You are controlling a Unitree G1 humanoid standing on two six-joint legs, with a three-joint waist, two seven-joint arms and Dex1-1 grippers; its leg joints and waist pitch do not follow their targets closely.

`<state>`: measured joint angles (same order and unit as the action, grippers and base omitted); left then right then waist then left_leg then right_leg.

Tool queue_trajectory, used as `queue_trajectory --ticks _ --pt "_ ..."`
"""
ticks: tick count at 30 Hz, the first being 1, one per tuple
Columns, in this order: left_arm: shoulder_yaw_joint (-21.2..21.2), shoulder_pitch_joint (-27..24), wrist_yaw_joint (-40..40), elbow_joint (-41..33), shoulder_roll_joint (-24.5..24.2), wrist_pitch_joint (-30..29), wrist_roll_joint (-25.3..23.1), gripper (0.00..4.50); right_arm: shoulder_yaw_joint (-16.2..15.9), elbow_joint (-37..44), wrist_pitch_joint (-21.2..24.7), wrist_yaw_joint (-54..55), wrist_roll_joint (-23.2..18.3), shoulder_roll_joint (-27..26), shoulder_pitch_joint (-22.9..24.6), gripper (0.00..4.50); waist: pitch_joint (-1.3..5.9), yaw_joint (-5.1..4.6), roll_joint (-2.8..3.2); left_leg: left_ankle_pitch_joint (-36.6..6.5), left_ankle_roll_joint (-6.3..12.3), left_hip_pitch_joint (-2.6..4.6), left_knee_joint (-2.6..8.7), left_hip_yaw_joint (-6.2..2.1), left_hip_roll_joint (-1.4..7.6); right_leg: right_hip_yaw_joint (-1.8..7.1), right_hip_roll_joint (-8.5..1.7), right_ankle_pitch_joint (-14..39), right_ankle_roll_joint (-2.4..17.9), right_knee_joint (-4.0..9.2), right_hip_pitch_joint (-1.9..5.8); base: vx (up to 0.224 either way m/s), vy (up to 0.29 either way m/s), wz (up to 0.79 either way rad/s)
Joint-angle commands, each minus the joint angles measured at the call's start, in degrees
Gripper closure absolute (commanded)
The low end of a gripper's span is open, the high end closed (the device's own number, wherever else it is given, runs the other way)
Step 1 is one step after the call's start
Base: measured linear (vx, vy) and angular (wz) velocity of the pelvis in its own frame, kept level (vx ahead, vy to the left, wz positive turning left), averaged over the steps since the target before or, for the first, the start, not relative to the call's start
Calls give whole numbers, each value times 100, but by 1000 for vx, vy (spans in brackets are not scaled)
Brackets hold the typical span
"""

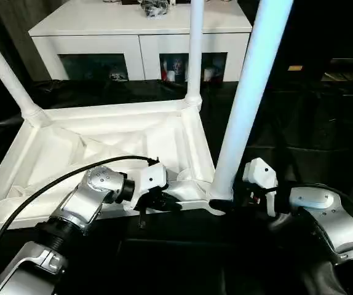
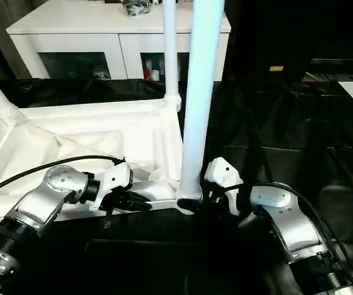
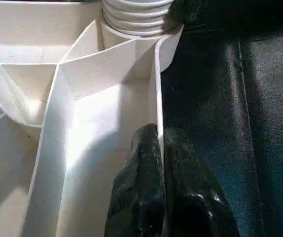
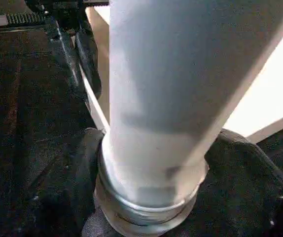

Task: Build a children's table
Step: Rotate leg to tighten

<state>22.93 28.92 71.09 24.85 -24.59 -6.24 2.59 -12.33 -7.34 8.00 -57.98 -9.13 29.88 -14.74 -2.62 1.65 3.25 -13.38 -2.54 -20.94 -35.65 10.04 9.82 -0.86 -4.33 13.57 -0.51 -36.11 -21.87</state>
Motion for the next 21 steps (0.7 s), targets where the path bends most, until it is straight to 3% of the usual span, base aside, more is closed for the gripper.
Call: queue_trajectory --ticks 1,3,8,10,12,13,14,15,19,21 --pt "236 -268 177 169 -175 -169 -229 450 -33 -133 -17 25 108 77 -37 125 229 5 -88 -704 450 29 526 -108 329 190 -369 6 1735 432 217 0 0 0" --pt "235 -342 155 105 -207 -198 -232 450 -76 -238 -31 124 252 101 14 161 223 0 -86 -737 432 29 535 -110 331 191 -371 67 1720 441 215 0 0 0" --pt "188 -503 -26 -132 -177 -469 -192 450 -45 -564 127 675 553 -14 11 179 216 -26 -87 -692 435 24 543 -109 329 190 -371 -3 1728 440 217 0 0 0" --pt "178 -567 -189 -229 -116 -666 -204 450 4 -691 253 978 621 -139 -8 180 188 -61 -79 -920 360 27 577 -113 331 189 -364 332 1704 473 199 0 0 0" --pt "27 -624 -666 -461 233 -1222 -65 450 116 -802 522 1567 592 -554 -21 180 130 -119 -93 -1297 217 24 629 -123 328 189 -365 985 1639 529 181 0 0 0" --pt "-9 -624 -792 -506 325 -1327 -45 450 138 -823 562 1718 593 -662 -27 180 79 -159 -84 -1726 30 42 664 -137 331 193 -373 1670 1532 566 154 0 0 0" --pt "-56 -614 -997 -581 494 -1503 -12 450 161 -862 651 1961 588 -860 -47 180 71 -189 -99 -2108 -116 81 680 -176 313 191 -384 2402 1300 627 133 0 0 0" --pt "-100 -596 -1211 -634 657 -1678 1 450 178 -922 721 2222 606 -1049 -83 180 84 -225 -90 -2199 -218 108 694 -199 320 205 -391 2595 1162 647 107 0 0 0" --pt "-201 -364 -2332 -469 1458 -2100 -245 450 588 -1427 996 4047 694 -2063 -441 181 114 -307 -134 -1955 -273 71 739 -221 288 189 -361 2233 1054 676 123 0 0 0" --pt "-185 -304 -2551 -398 1622 -2141 -313 450 667 -1539 1013 4396 687 -2267 -520 181 108 -303 -120 -2038 -274 118 727 -193 280 202 -357 2266 1039 714 66 0 0 0"
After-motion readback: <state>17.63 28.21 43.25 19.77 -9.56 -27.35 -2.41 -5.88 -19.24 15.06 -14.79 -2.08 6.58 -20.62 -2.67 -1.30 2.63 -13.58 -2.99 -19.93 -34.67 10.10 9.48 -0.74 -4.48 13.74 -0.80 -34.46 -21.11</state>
